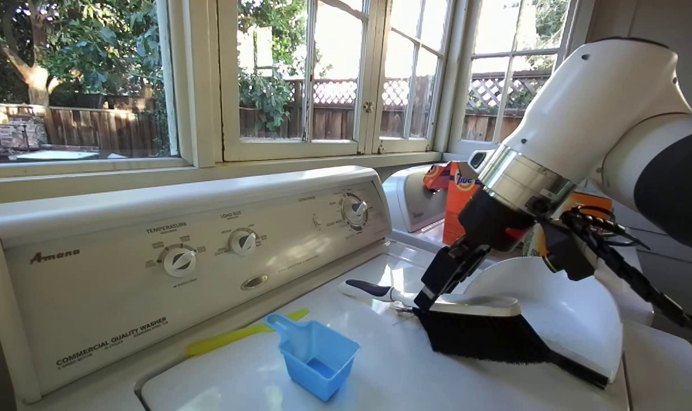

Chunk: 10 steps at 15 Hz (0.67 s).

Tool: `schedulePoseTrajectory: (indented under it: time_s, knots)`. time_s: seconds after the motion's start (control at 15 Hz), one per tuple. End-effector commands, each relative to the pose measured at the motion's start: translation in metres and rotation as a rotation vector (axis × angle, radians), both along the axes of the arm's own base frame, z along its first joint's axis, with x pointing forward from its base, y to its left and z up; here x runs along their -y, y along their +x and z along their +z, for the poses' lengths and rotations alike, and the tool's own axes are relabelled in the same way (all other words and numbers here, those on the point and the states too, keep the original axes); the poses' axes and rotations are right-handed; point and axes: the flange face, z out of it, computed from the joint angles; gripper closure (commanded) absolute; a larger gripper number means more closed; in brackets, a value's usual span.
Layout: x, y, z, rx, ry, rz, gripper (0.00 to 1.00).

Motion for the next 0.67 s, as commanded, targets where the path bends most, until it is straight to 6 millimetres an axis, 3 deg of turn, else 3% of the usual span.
schedulePoseTrajectory:
  time_s: [0.0,0.07,0.27,0.6]
  knots:
    - [-0.005,0.003,0.002,0.003,-0.008,-0.014,0.08]
    - [-0.006,0.003,0.002,0.005,-0.008,-0.015,0.01]
    - [-0.005,0.004,0.008,0.014,0.004,-0.022,0.0]
    - [-0.001,0.0,0.039,-0.027,0.074,-0.088,0.0]
